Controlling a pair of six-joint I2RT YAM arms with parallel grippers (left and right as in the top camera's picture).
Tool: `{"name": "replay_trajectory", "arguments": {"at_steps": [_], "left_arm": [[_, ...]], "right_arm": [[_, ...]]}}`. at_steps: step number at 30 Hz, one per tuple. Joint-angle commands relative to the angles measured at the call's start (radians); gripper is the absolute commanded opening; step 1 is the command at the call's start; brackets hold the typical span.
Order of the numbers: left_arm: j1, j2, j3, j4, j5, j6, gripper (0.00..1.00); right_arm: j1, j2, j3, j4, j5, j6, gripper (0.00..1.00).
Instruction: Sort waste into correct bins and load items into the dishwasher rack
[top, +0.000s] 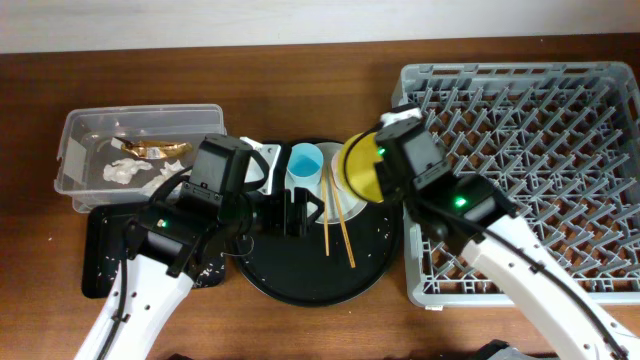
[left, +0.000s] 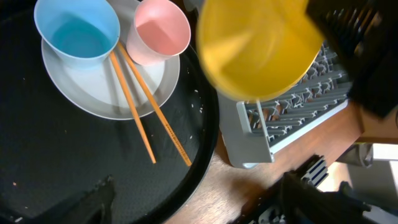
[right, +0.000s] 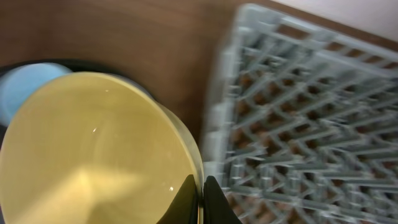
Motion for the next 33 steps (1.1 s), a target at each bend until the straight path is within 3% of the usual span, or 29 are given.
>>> {"name": "replay_trajectory", "arguments": {"at_steps": [1,7,13,17,26,33], "left_arm": [[-0.003,-0.016,0.027,0.001,-0.003,0.004,0.99],[-0.003,-0.016,0.027,0.001,-0.003,0.004,0.99],[-0.003,-0.016,0.027,0.001,-0.003,0.004,0.99],[-0.003,-0.016,0.027,0.001,-0.003,0.004,0.99],[-0.003,-0.016,0.027,0.001,-0.003,0.004,0.99],[-0.003,-0.016,0.027,0.001,-0.003,0.004,0.99]], "right_arm": [[-0.111,0.002,0.011,0.023,0.122,-0.048,0.04],[-0.328,0.008,0.011,0.168,0.282,-0.152,0.04],[-0.518,0.089,0.011,0.404,0.462,-0.409,0.04],[-0.600,0.185,0.011,0.530,0.469,-0.540,0.04],[-0.617,0.443,0.011,0.922,0.595,-1.058,0.04],[-0.596,0.554,0.011,0.935,0.594,-1.093,0.04]]}}
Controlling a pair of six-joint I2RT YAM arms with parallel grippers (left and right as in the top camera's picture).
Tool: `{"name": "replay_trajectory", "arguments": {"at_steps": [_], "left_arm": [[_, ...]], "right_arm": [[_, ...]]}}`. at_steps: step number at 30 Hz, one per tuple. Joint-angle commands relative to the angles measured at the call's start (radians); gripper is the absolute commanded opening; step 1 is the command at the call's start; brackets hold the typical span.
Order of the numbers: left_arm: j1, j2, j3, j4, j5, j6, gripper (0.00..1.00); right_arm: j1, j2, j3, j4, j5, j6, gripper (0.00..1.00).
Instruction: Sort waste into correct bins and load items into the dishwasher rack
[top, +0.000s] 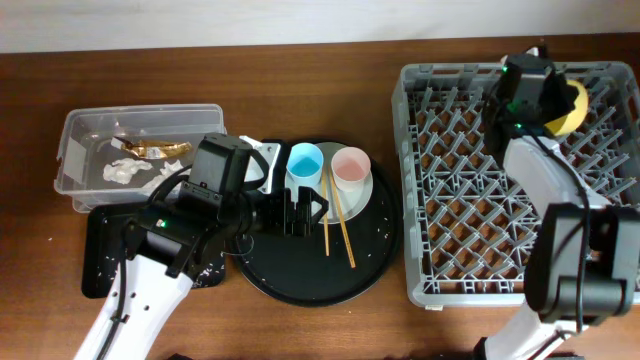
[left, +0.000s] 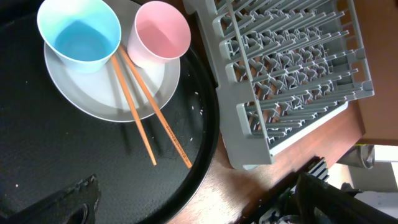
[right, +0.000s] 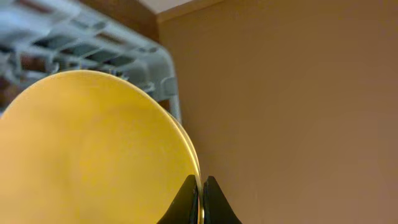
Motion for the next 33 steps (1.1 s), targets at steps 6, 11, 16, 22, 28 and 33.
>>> {"name": "replay_trajectory", "arguments": {"at_steps": [6,11,16,22,28,33], "left_arm": [[-0.003,-0.016,0.020,0.001,0.000,0.005,0.99],[-0.003,-0.016,0.020,0.001,0.000,0.005,0.99],[-0.003,-0.016,0.020,0.002,0.000,0.005,0.99],[-0.003,-0.016,0.020,0.001,0.000,0.005,0.99],[-0.003,-0.016,0.020,0.001,0.000,0.005,0.99],[-0.003,-0.016,0.020,0.001,0.000,0.005,0.99]], "right_arm": [[0.106,0.040,0.008,-0.010,0.002,-0.013,0.04],[0.178,0.040,0.008,-0.032,0.002,-0.006,0.11],[0.195,0.040,0.008,-0.091,0.002,0.087,0.18],[0.230,0.040,0.008,-0.114,-0.013,0.092,0.42],[0.299,0.040,0.008,-0.114,-0.017,0.092,0.49],[0.342,0.039,0.008,-0.114,-0.016,0.139,0.60]]}}
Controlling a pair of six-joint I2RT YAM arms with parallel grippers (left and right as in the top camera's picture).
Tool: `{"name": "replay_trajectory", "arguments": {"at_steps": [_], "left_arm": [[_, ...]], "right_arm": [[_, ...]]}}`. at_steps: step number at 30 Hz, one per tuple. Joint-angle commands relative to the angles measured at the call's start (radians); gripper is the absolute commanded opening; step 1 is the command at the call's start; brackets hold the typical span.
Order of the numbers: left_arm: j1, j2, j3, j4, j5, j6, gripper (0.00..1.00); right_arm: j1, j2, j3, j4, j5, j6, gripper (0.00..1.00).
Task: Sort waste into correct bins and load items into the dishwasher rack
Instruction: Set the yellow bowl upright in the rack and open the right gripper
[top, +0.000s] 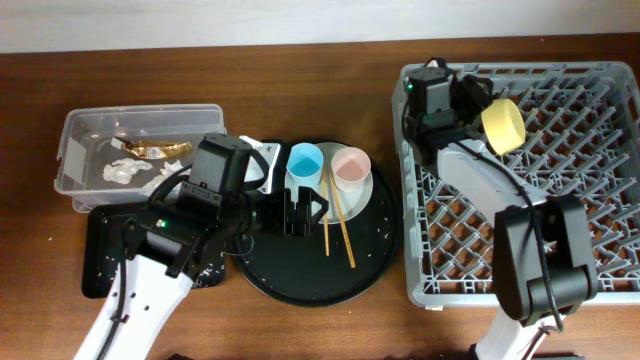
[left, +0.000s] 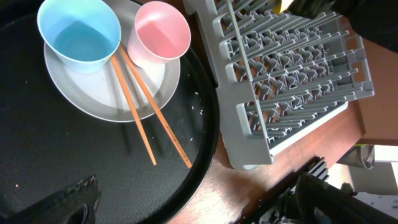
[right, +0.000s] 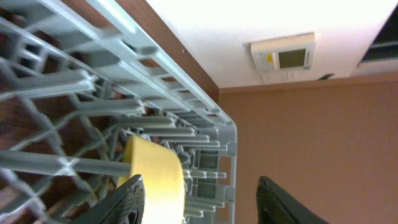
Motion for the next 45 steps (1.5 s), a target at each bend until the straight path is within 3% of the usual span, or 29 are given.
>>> {"name": "replay_trajectory", "arguments": {"at_steps": [1,8,12,19,23,27,29,34,38,40,41,43,45], "left_arm": [[-0.003,-0.016,0.020,0.001,0.000,0.005,0.99],[-0.003,-0.016,0.020,0.001,0.000,0.005,0.99],[-0.003,-0.016,0.020,0.001,0.000,0.005,0.99],[-0.003,-0.016,0.020,0.001,0.000,0.005,0.99],[-0.003,-0.016,0.020,0.001,0.000,0.005,0.99],[-0.003,-0.016,0.020,0.001,0.000,0.005,0.99],[-0.003,-0.016,0.020,0.001,0.000,0.005,0.99],[-0.003,-0.016,0.020,0.002,0.005,0.004,0.99],[-0.003,-0.016,0.020,0.002,0.004,0.005,0.99],[-0.003,-0.016,0.020,0.002,-0.026,0.005,0.99],[-0.003,-0.016,0.020,0.016,-0.054,0.004,0.99],[-0.003,-0.008,0.020,0.066,-0.150,-0.019,0.99],[-0.003,0.009,0.020,0.088,-0.269,-0.085,0.83]], "right_arm": [[0.027,0.005,0.005,0.001,0.003,0.126,0.61],[0.033,-0.122,0.006,-0.092,-0.109,0.222,0.62],[0.011,-0.245,0.006,-0.207,-0.274,0.372,0.63],[-0.155,-0.367,0.006,-0.521,-0.874,0.792,0.65],[-0.224,-0.367,0.006,-0.754,-1.270,0.842,0.68],[-0.227,-0.367,0.006,-0.833,-1.490,0.853,0.73],[-0.229,-0.367,0.008,-0.848,-1.498,0.853,0.79],[-0.229,-0.392,0.031,-0.862,-1.502,0.842,0.80],[-0.248,-0.496,0.051,-0.865,-1.502,0.843,0.85],[-0.257,-0.550,0.051,-0.885,-1.501,0.842,0.90],[-0.262,-0.585,0.051,-0.908,-1.498,0.842,0.98],[-0.276,-0.640,0.051,-0.950,-1.490,0.842,0.98],[-0.299,-0.681,0.051,-0.992,-1.490,0.843,0.98]]}}
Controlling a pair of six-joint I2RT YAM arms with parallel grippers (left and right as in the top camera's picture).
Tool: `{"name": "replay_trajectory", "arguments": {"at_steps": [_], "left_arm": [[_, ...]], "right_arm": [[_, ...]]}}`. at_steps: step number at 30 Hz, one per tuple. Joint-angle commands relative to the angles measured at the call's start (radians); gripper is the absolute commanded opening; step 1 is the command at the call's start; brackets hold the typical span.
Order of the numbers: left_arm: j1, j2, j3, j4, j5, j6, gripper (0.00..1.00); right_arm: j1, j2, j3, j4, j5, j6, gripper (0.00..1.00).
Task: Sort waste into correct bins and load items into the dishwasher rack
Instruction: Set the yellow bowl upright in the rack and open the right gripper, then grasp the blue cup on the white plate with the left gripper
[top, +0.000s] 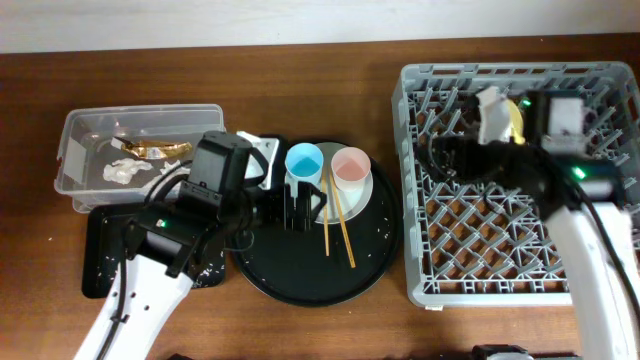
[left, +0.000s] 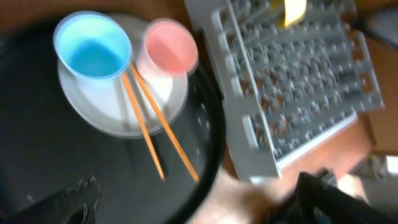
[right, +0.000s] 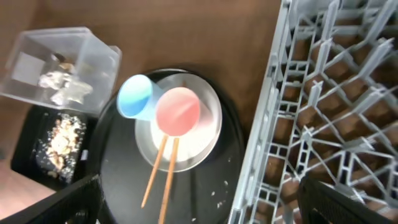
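The yellow bowl (top: 514, 120) stands on edge among the tines at the back of the grey dishwasher rack (top: 520, 250); it also shows in the left wrist view as the yellow bowl (left: 291, 11). My right gripper (top: 445, 155) is open and empty over the rack's left part, facing the tray. A blue cup (right: 134, 96) and a pink cup (right: 178, 110) sit on a white plate (right: 208, 127), and two chopsticks (right: 160, 171) lean off it onto the black round tray (top: 300, 270). My left gripper (top: 290, 210) hangs open over the tray, holding nothing.
A clear bin (top: 140, 150) with wrappers and scraps stands at the back left. In front of it lies a black bin (top: 100, 250) with crumbs. Bare wooden table runs along the front edge.
My right gripper has left the back left corner of the rack beside the bowl and now faces the tray from over the rack. The left wrist view has shifted slightly and is blurred.
My right gripper held the yellow bowl above the tray's right edge. Then it had the bowl at the rack's far right corner. Then the bowl stood in the back of the rack with the gripper open beside it. The left gripper stayed open over the tray.
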Motion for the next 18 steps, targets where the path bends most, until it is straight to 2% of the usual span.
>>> {"name": "replay_trajectory", "arguments": {"at_steps": [1,3,5,10,11,12,13,18], "left_arm": [[-0.003,0.022,0.020,0.039,-0.249,-0.095,0.74],[-0.003,0.060,0.020,0.064,-0.325,-0.112,0.63],[-0.003,0.108,0.020,0.097,-0.340,-0.112,0.56],[-0.003,0.299,0.020,0.242,-0.373,-0.112,0.54],[-0.003,0.330,0.020,0.267,-0.373,-0.111,0.46],[-0.003,0.355,0.020,0.286,-0.373,-0.112,0.33],[-0.003,0.379,0.020,0.303,-0.373,-0.112,0.28],[-0.003,0.485,0.020,0.362,-0.381,-0.112,0.28]], "right_arm": [[-0.045,-0.075,0.017,-0.060,-0.009,0.002,0.98],[-0.068,-0.109,0.017,-0.105,-0.009,0.002,0.98],[-0.079,-0.135,0.017,-0.140,-0.009,0.002,0.98],[-0.080,-0.153,0.017,-0.237,0.001,0.002,0.98],[-0.080,-0.153,0.017,-0.251,0.016,0.001,0.99],[-0.080,-0.153,0.017,-0.262,0.037,0.001,0.98],[-0.080,-0.153,0.017,-0.275,0.070,0.001,0.98],[-0.079,-0.153,0.017,-0.307,0.149,0.001,0.98]]}}
